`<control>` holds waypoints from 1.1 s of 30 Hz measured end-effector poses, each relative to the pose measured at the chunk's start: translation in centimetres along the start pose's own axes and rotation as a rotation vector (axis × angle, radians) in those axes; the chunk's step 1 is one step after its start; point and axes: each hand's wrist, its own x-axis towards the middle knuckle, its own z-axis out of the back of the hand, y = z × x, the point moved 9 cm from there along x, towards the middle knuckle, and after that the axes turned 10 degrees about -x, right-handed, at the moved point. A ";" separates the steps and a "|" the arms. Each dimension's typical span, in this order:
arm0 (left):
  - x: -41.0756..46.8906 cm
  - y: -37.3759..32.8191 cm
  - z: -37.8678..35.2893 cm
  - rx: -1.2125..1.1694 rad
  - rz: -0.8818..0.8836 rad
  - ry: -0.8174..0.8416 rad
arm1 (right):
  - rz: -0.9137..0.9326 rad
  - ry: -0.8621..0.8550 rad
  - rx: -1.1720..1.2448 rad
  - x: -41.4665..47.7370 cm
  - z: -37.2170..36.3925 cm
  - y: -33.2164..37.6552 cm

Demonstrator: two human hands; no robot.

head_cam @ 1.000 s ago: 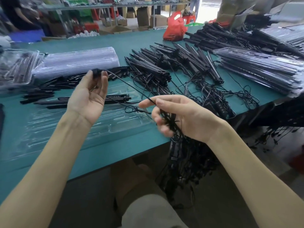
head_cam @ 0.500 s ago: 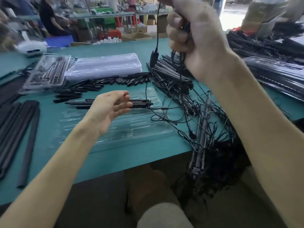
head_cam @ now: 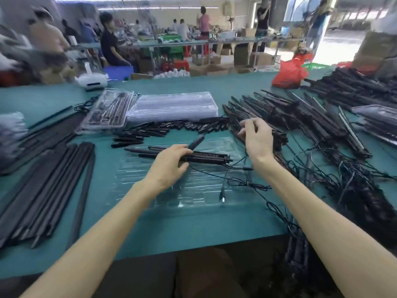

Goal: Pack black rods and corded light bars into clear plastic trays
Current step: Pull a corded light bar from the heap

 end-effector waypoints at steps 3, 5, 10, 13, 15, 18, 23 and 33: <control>-0.3 0.3 -0.6 -0.099 -0.043 -0.053 | -0.029 0.055 -0.298 0.0 -0.1 -4.5; -0.6 0.7 -0.7 -0.193 -0.041 -0.112 | 0.042 0.041 -0.442 -0.5 0.2 -5.7; -0.6 2.6 -1.2 -0.047 0.061 -0.185 | 0.275 0.043 -0.740 -1.4 0.3 -3.1; -0.4 3.6 -2.2 0.119 0.135 -0.113 | 0.271 0.054 -0.576 -1.3 0.8 -1.4; -0.2 3.6 -2.2 0.133 0.111 -0.124 | 0.147 0.113 -0.222 -0.9 1.0 -0.9; 0.0 3.3 -1.6 0.121 0.087 -0.172 | -0.226 0.306 0.448 -1.0 -0.9 -1.5; -0.1 2.9 -1.5 0.120 0.083 -0.180 | -0.479 0.382 1.395 -0.6 -3.9 0.4; -0.3 3.3 -1.0 0.106 0.101 -0.229 | -0.116 0.474 0.111 -2.5 -6.5 -3.0</control>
